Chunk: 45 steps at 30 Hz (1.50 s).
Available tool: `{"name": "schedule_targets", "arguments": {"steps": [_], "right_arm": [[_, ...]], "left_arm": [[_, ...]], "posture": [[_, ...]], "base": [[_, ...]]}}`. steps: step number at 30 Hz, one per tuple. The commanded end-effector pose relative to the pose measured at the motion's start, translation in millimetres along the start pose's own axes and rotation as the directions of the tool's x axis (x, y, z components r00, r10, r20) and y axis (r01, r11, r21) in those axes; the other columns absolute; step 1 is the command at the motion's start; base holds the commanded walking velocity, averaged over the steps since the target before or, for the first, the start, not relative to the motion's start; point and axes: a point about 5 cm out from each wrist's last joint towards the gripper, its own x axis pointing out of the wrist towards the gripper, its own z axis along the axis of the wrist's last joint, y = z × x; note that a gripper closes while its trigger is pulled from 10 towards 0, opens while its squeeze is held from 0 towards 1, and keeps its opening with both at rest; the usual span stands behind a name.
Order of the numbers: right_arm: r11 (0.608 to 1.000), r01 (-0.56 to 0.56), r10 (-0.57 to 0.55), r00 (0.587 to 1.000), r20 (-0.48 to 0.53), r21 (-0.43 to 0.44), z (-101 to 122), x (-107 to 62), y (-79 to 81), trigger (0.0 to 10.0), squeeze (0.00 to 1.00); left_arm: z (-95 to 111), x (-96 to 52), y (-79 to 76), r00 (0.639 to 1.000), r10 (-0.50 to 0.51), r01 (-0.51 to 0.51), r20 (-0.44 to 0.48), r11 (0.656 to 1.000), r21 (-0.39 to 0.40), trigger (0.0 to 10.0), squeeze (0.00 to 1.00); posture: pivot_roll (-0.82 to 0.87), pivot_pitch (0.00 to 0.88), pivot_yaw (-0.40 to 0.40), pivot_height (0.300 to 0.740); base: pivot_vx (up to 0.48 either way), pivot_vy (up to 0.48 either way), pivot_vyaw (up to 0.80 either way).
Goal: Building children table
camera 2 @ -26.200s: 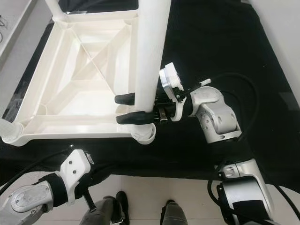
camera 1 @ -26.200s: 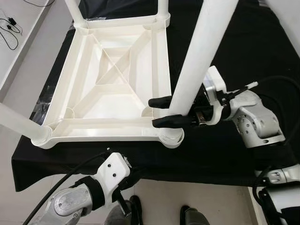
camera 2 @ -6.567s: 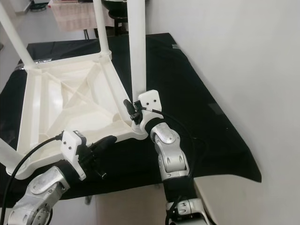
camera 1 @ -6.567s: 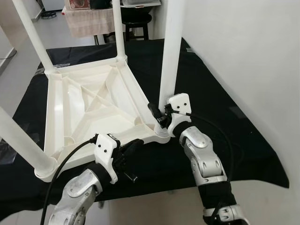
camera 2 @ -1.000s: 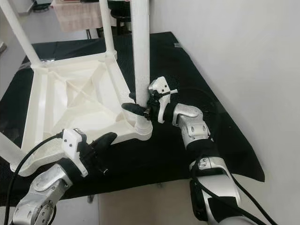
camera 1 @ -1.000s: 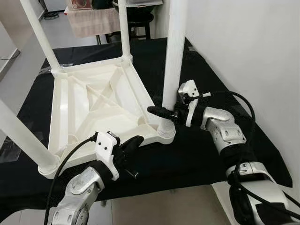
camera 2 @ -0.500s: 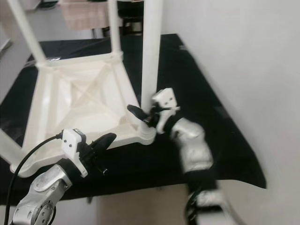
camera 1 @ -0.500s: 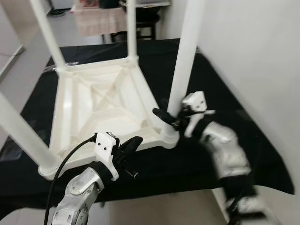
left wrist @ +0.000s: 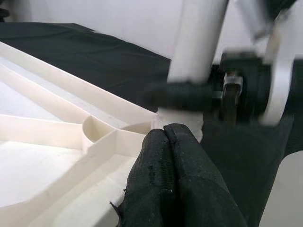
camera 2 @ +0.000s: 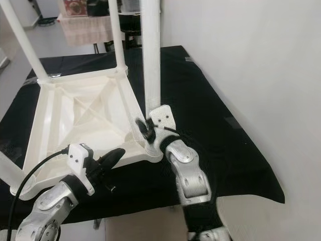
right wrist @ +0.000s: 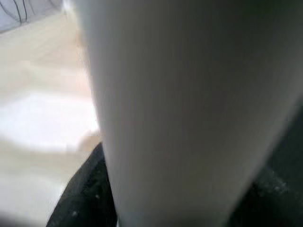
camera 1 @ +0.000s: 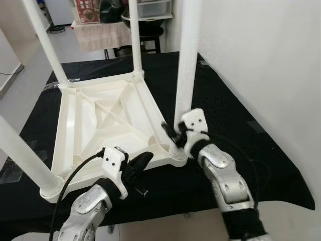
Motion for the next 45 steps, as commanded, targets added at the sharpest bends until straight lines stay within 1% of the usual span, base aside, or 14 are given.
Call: {"name": "schedule_targets", "arguments": {"steps": [1, 3, 7, 8, 9, 13, 20, 21, 28, 35, 37, 38, 40, 45], "right_arm": [[0.999, -0.023, 0.023, 1.0, -0.008, 0.032, 2.7, 3.6, 3.1, 10.0, 1.0], [0.983, -0.183, 0.184, 0.978, 0.098, -0.027, 30.0, 11.4, 6.1, 10.0, 1.0], [0.939, -0.325, 0.339, 0.93, 0.142, -0.115, 41.6, 12.7, 6.3, 10.0, 0.95], [0.898, -0.408, 0.431, 0.893, 0.133, -0.166, 43.9, 11.4, 4.2, 10.0, 0.0], [0.898, -0.408, 0.431, 0.893, 0.133, -0.166, 43.9, 11.4, 4.2, 10.0, 0.0], [0.77, -0.6, 0.628, 0.773, 0.09, -0.218, 54.1, 7.5, -12.5, 10.0, 0.0], [0.718, -0.684, 0.696, 0.71, 0.105, -0.131, 63.8, 12.0, -36.5, 10.0, 0.0], [0.717, -0.687, 0.697, 0.708, 0.112, -0.115, 64.0, 13.0, -39.1, 0.0, 0.0], [0.693, -0.712, 0.721, 0.686, 0.101, -0.11, 60.2, 13.6, -45.8, 0.0, 0.0], [0.757, -0.645, 0.652, 0.756, 0.057, -0.108, 39.7, 7.2, -45.2, 0.0, 0.0], [0.868, -0.488, 0.49, 0.872, 0.001, -0.088, 15.4, 5.8, -33.8, 0.0, 0.0], [0.868, -0.488, 0.49, 0.872, 0.001, -0.088, 15.4, 5.8, -33.8, 0.0, 0.0], [0.992, -0.123, 0.123, 0.992, 0.014, 0.022, -2.6, 6.2, -20.1, 0.0, 0.0], [0.997, -0.081, 0.08, 0.996, 0.045, 0.02, 2.7, 0.7, 8.6, 0.0, 0.0]], "left_arm": [[0.5, -0.5, -0.1, 1.0, 0.0, 0.0, 0.008, 1.0, -0.01, 10.0, 0.0], [0.9, -0.3, -0.4, 1.0, -0.005, 0.005, 0.007, 1.0, -0.012, 10.0, 0.0], [0.9, 0.6, -0.6, 1.0, -0.006, 0.006, 0.007, 1.0, -0.014, 10.0, 0.0], [1.0, 0.8, -0.8, 1.0, -0.006, 0.006, 0.007, 1.0, -0.013, 10.0, 0.0], [1.0, 0.8, -0.8, 1.0, -0.006, 0.006, 0.007, 1.0, -0.013, 10.0, 0.0], [1.4, 1.0, -1.6, 1.0, -0.004, 0.004, 0.01, 1.0, -0.01, 10.0, 0.0], [2.5, 0.7, -2.4, 1.0, -0.003, 0.003, 0.016, 1.0, -0.001, 10.0, 0.0], [4.2, 0.1, -2.8, 0.999, -0.002, 0.002, 0.033, 1.0, -0.003, 10.0, 0.0], [14.6, -3.0, -3.8, 0.992, 0.02, -0.022, 0.121, 1.0, 0.022, 10.0, 0.0], [14.1, -3.5, -2.5, 0.992, 0.052, -0.054, 0.118, 0.998, 0.012, 10.0, 0.0], [13.8, -3.9, -1.5, 0.992, 0.059, -0.061, 0.114, 0.998, 0.011, 10.0, 0.0], [13.8, -3.9, -1.5, 0.992, 0.059, -0.061, 0.114, 0.998, 0.011, 10.0, 0.0], [13.7, -4.6, 0.3, 0.992, 0.065, -0.067, 0.112, 0.998, 0.009, 10.0, 0.0], [12.3, -3.9, 2.5, 0.991, 0.072, -0.071, 0.111, 0.997, -0.012, 10.0, 0.0]], "posture": [[-0.03, 0.075, -0.008, 0.74], [-0.03, 0.08, 0.0, 0.74], [-0.03, 0.078, 0.006, 0.74], [-0.02, 0.078, 0.004, 0.74], [-0.02, 0.078, 0.004, 0.74], [-0.02, 0.078, -0.003, 0.74], [0.0, 0.079, -0.006, 0.74], [0.0, 0.08, -0.005, 0.74], [0.0, 0.083, -0.006, 0.74], [-0.01, 0.097, -0.014, 0.74], [-0.01, 0.099, -0.016, 0.74], [-0.01, 0.099, -0.016, 0.74], [-0.02, 0.105, -0.012, 0.74], [-0.03, 0.094, 0.006, 0.74]], "base": [[0.0, 0.0, 0.0], [0.0, 0.0, 0.0], [0.0, 0.0, 0.0], [0.0, 0.0, 0.0], [0.0, 0.0, 0.0], [0.0, 0.0, 0.0], [0.0, 0.0, 0.0], [0.0, 0.0, 0.0], [0.0, 0.0, 0.0], [0.0, 0.0, 0.0], [0.0, 0.0, 0.0], [0.0, 0.0, 0.0], [0.0, 0.0, 0.0], [0.0, 0.0, 0.0]]}}
